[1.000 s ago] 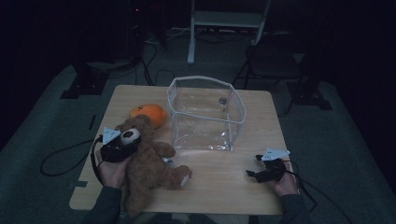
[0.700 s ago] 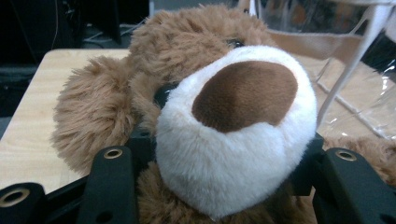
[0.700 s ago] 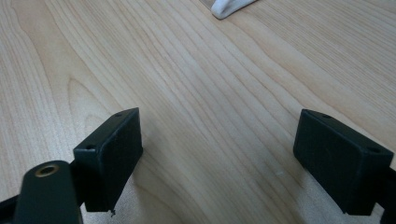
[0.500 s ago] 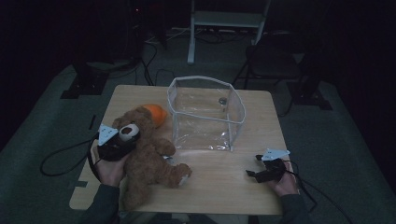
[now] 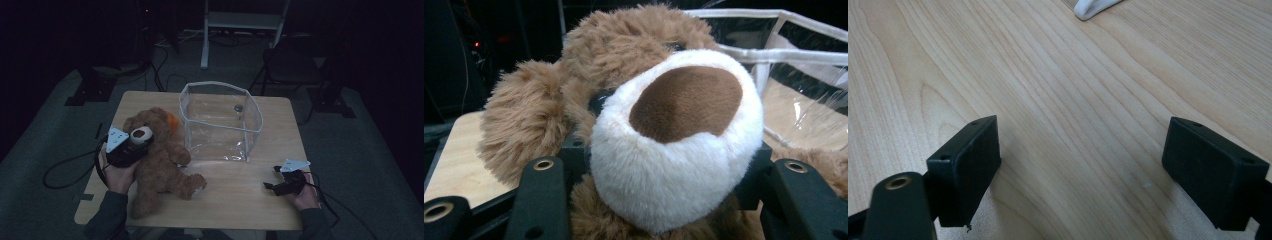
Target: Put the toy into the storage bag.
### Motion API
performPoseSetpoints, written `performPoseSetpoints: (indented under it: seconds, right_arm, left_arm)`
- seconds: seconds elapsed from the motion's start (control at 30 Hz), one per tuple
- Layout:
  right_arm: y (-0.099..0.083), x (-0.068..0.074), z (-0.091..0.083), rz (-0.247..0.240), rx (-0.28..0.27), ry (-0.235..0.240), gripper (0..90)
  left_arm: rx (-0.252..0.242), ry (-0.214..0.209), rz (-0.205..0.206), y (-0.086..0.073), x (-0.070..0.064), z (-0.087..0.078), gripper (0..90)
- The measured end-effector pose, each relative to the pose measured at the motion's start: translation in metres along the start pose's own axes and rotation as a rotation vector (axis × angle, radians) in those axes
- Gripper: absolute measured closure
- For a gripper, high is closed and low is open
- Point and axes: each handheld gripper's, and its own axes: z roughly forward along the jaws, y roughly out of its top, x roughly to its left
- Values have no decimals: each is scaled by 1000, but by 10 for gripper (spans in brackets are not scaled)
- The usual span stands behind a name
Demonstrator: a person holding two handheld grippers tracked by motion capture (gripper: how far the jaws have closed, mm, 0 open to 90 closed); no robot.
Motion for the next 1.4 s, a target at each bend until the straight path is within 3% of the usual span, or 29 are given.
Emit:
performPoseSetpoints:
  seconds: [0.27, 0.5, 0.77, 1.4]
  right_arm:
    - [0, 0, 0, 1, 0, 0, 149]
    - [0, 0, 0, 3, 0, -1, 149]
    - [0, 0, 0, 4, -1, -2, 149]
    - [0, 0, 0, 4, -1, -2, 149]
  left_arm:
    - [-31, -52, 46, 8, -3, 2, 437]
    - [-44, -109, 43, 12, 0, 3, 434]
    - [-66, -173, 7, 18, 7, 4, 433]
    - [-92, -202, -19, 34, 14, 9, 432]
